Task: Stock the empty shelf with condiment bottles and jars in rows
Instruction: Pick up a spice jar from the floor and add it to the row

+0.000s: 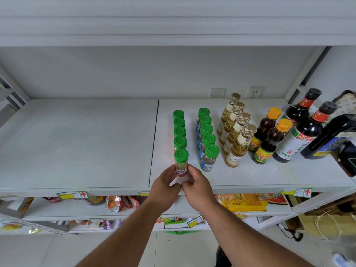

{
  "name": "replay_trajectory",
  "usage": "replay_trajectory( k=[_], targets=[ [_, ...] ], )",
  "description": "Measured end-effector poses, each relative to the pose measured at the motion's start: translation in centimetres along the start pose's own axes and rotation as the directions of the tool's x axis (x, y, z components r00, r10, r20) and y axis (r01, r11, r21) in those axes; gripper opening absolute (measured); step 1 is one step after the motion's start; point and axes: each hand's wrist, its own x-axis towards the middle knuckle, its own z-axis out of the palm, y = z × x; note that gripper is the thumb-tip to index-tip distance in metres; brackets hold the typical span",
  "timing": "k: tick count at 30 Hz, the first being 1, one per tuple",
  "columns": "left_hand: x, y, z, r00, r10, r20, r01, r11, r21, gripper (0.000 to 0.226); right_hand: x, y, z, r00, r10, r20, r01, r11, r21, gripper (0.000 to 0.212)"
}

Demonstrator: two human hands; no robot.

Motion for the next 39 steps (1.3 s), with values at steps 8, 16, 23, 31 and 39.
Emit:
replay_trajectory(
  k=[8, 16, 23, 31, 39],
  targets=[
    [0.3, -0.1, -0.3, 1.000, 0.019, -0.004, -0.019, 1.000, -0.005, 0.067, 0.2, -0.4, 0.1, 1.000, -0.005, -0.006, 0.005, 1.000, -0.019, 0.060],
    [0.7, -0.1, -0.4, 1.000, 0.012, 0.003, -0.012, 1.000, 0.020, 0.068, 0.5, -0.7, 0.1, 1.000, 0.004, 0.002, -0.004, 0.999, -0.036, 0.067],
    [1.0, -0.1, -0.5, 1.000, 0.003, 0.018, -0.003, 1.000, 0.015, 0.068, 0.5, -1.0, -0.1, 1.000, 0.014, 0.009, -0.013, 0.999, -0.042, 0.066],
    [0.6, -0.6, -0.5, 0.999, -0.045, -0.014, 0.045, 0.999, 0.001, 0.069, 0.3, -0.1, -0.2, 0.999, 0.046, 0.026, -0.046, 0.999, -0.005, 0.072],
    [-0.5, -1.7, 0.5, 0.999, -0.035, -0.028, 0.035, 0.999, -0.028, 0.062, -2.1, 0.6, -2.9, 0.997, 0.065, -0.028, -0.064, 0.997, 0.053, 0.065]
  ],
)
